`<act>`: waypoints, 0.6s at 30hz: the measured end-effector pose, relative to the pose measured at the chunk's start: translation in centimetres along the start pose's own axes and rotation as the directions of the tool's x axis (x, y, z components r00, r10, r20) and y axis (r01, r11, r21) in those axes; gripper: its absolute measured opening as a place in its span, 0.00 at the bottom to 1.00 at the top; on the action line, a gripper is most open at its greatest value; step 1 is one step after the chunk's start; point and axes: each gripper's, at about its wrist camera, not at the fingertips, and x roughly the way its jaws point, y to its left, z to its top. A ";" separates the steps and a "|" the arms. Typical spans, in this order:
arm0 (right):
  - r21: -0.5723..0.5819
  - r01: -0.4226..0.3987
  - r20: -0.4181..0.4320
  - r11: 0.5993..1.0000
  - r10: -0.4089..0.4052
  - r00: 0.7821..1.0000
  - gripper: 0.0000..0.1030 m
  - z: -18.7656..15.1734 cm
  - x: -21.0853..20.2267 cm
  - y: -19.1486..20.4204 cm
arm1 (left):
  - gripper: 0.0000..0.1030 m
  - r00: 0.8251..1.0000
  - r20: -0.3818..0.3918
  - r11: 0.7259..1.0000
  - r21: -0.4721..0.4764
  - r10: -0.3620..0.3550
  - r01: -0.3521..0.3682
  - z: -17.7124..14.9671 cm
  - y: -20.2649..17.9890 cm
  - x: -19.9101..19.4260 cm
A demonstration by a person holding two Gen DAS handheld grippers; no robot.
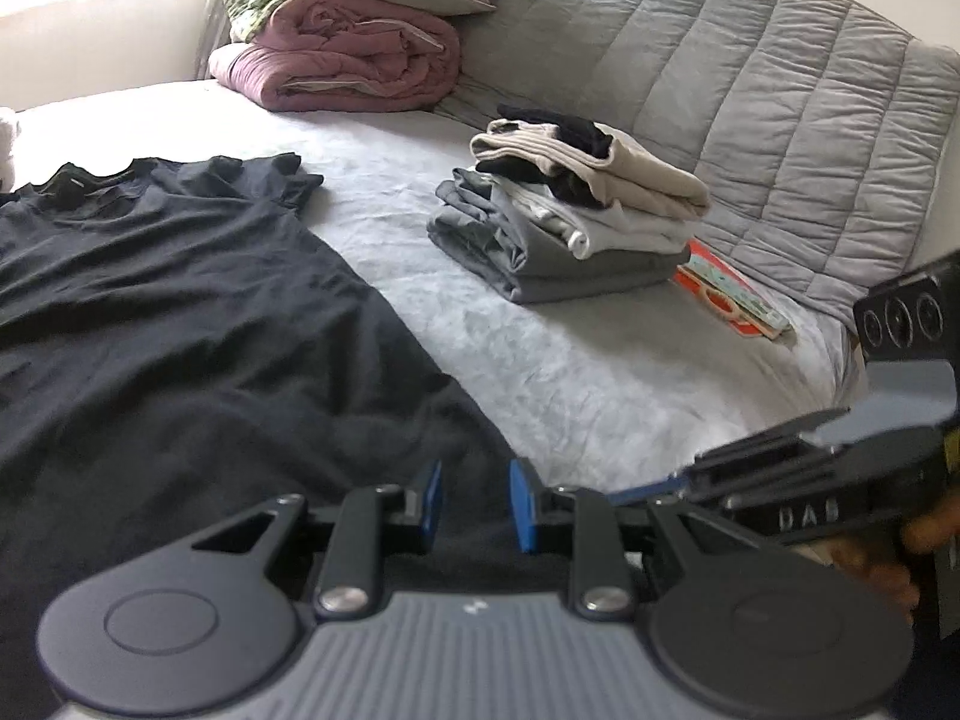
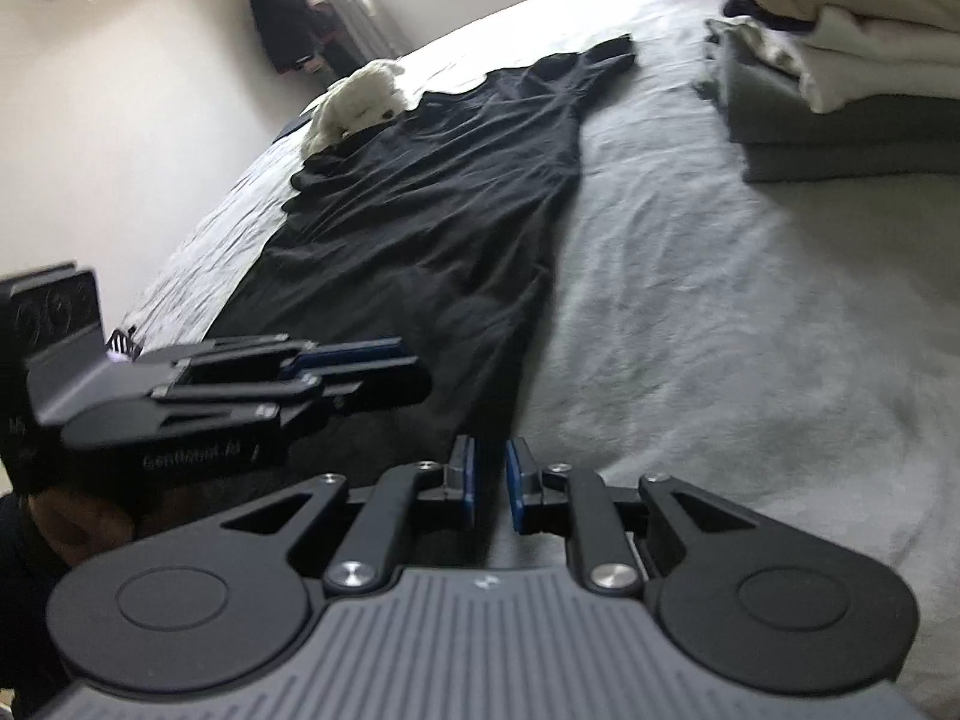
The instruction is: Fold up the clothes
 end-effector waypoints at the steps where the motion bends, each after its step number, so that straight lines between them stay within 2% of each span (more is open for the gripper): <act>1: -0.009 -0.004 -0.001 1.000 0.004 1.000 0.17 0.0 0.1 0.2 | 0.24 1.000 0.002 1.000 0.007 0.000 0.000 -0.1 0.0 0.1; 8: -0.030 -0.010 -0.019 1.000 0.009 1.000 0.19 -0.1 0.5 0.7 | 0.24 1.000 -0.022 0.999 0.032 0.002 -0.001 -1.0 -0.1 1.0; 10: -0.011 -0.011 -0.012 1.000 0.011 1.000 0.30 0.0 0.4 0.4 | 0.24 1.000 -0.027 1.000 0.029 0.004 -0.003 -1.3 0.1 1.2; 14: -0.006 -0.005 -0.025 1.000 0.005 1.000 0.30 0.2 1.0 0.4 | 0.24 0.999 -0.028 0.999 0.031 0.017 -0.016 -1.5 0.4 1.3; 15: 0.003 -0.008 -0.032 1.000 0.008 0.999 0.27 0.2 1.1 0.3 | 0.24 0.999 -0.030 0.999 0.032 0.020 -0.019 -1.5 0.5 1.3; 18: 0.041 -0.015 -0.039 0.999 0.016 0.999 0.08 0.3 1.2 -0.3 | 0.24 0.998 -0.036 0.997 0.062 0.044 -0.042 -1.8 0.3 1.3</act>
